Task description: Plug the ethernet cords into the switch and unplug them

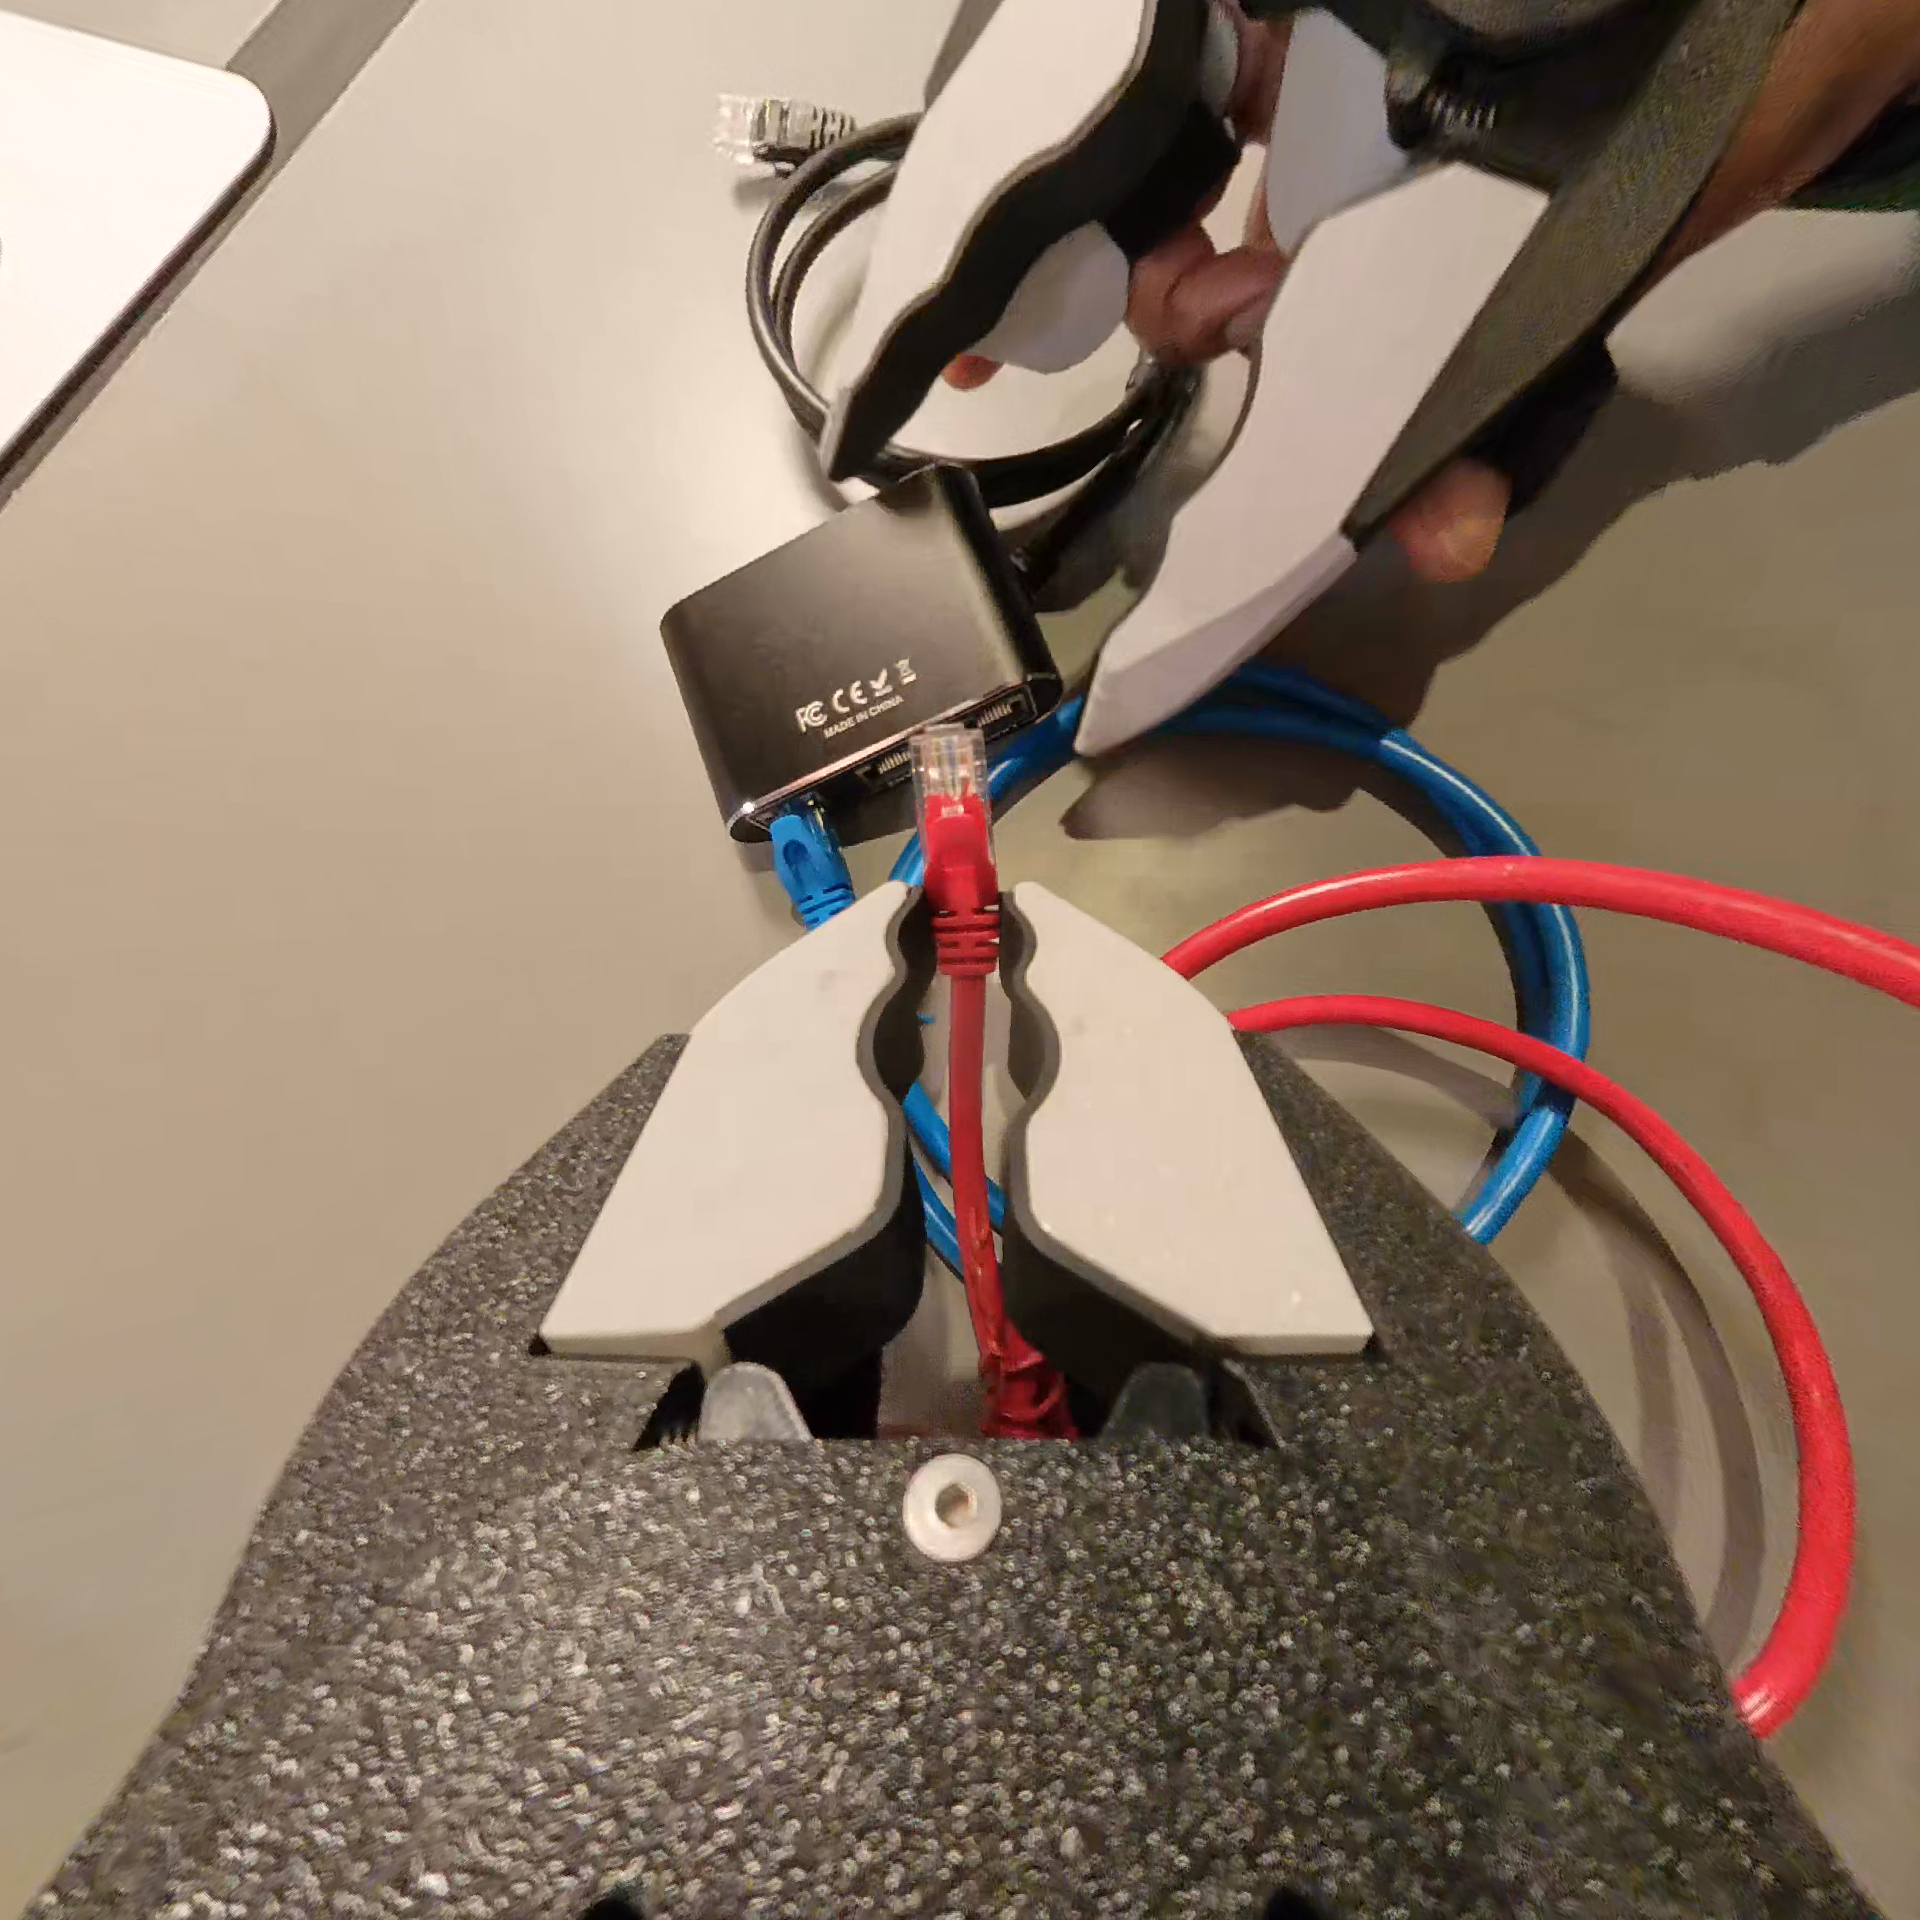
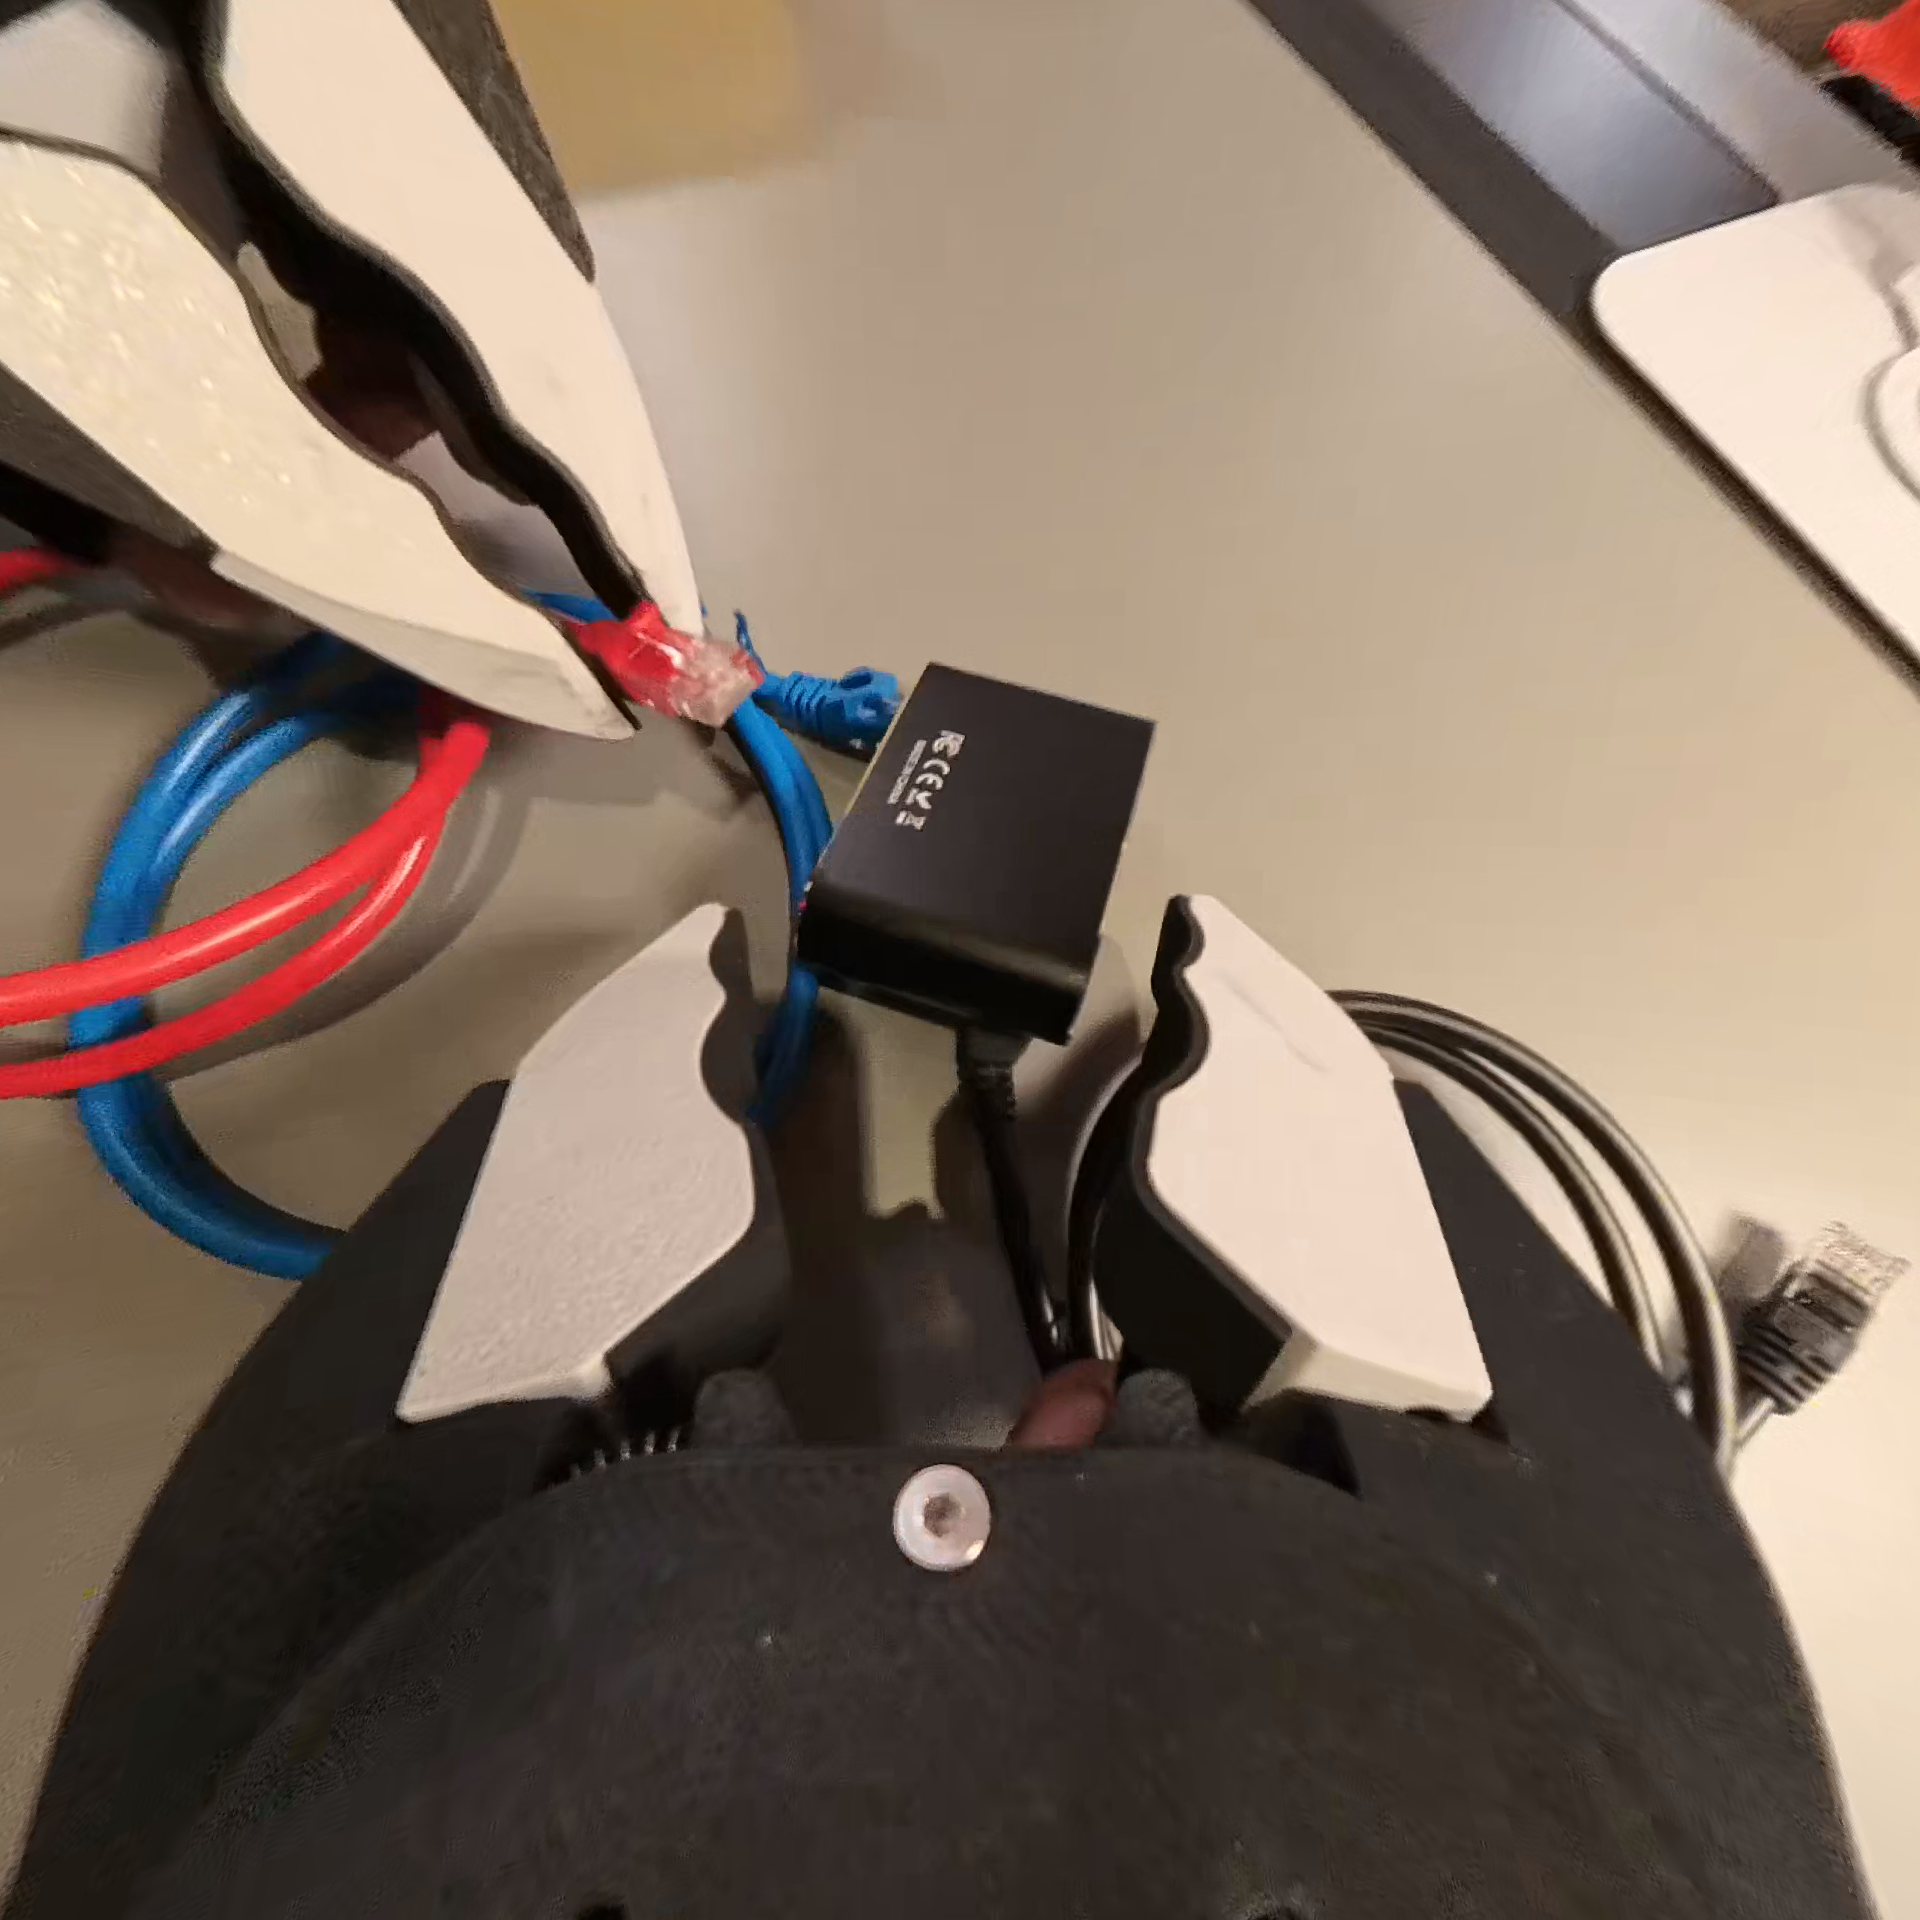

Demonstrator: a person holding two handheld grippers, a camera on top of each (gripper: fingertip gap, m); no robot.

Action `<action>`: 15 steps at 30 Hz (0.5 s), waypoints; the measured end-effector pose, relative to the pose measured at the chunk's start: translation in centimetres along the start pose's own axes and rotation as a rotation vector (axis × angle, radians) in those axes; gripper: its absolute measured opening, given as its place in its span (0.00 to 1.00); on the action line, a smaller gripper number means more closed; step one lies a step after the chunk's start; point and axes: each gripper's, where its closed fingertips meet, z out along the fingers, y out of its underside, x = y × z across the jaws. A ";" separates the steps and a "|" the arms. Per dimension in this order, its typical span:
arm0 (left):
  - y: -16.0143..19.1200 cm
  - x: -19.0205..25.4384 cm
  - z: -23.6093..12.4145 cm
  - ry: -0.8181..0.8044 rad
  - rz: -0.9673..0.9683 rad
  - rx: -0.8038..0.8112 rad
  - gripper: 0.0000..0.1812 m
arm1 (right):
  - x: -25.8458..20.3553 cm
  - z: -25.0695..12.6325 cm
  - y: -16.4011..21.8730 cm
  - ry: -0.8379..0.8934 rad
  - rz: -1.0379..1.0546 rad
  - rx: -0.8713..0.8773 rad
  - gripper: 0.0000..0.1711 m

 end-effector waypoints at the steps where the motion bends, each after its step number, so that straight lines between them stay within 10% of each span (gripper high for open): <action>1: 0.1 -0.1 0.0 -0.005 -0.005 -0.004 0.07 | -0.2 0.3 0.3 -0.006 0.000 -0.021 0.45; 15: 0.5 -0.1 0.3 -0.062 -0.004 -0.073 0.07 | 0.2 1.2 -0.4 0.086 -0.117 -0.014 0.37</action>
